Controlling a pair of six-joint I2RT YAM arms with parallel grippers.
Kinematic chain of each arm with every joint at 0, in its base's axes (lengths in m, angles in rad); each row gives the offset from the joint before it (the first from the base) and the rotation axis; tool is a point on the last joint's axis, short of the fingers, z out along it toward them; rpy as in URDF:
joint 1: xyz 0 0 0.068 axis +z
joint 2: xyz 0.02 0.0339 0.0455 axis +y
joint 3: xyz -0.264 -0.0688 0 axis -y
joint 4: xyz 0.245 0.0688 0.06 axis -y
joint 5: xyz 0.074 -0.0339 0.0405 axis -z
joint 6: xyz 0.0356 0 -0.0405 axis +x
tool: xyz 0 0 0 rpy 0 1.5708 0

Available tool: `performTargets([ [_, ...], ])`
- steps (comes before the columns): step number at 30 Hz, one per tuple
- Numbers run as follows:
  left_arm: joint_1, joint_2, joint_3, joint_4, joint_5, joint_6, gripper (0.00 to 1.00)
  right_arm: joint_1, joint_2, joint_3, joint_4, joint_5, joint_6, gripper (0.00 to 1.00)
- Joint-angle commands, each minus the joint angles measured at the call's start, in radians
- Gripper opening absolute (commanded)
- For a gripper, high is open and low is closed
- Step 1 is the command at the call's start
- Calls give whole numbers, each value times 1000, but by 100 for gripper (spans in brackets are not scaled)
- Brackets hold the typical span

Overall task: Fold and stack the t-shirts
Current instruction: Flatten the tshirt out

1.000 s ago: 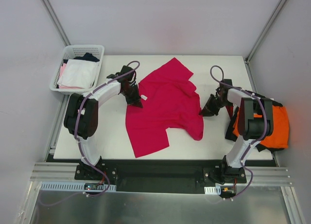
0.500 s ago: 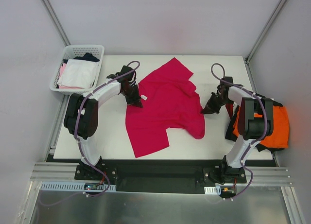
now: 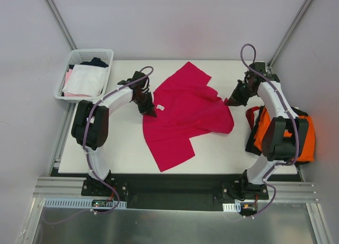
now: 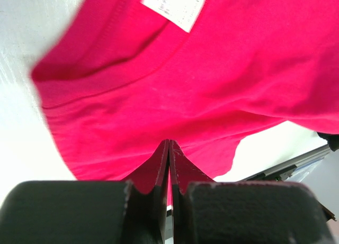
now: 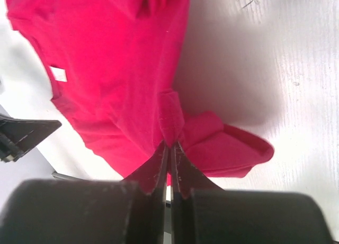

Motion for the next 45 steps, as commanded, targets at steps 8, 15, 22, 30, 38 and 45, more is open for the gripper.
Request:
performTargets([
  [8, -2, 1, 21, 36, 36, -12, 0, 3, -103, 111, -211, 91, -25, 1],
  [15, -18, 24, 44, 58, 56, -20, 0, 35, -115, 289, -456, 313, -12, 1],
  [22, -35, 52, 75, 69, 73, -20, 0, 47, -158, 145, -486, 333, 3, 1],
  [30, -38, 41, 50, 78, 73, -23, 0, 75, -176, 28, -483, 339, 29, 3],
  [38, -38, 37, 53, 79, 70, -14, 0, 87, -97, 57, -544, 407, 47, 67],
  [45, -55, 102, 249, 79, 151, 23, 1, 89, -64, 154, -494, 369, 34, 66],
])
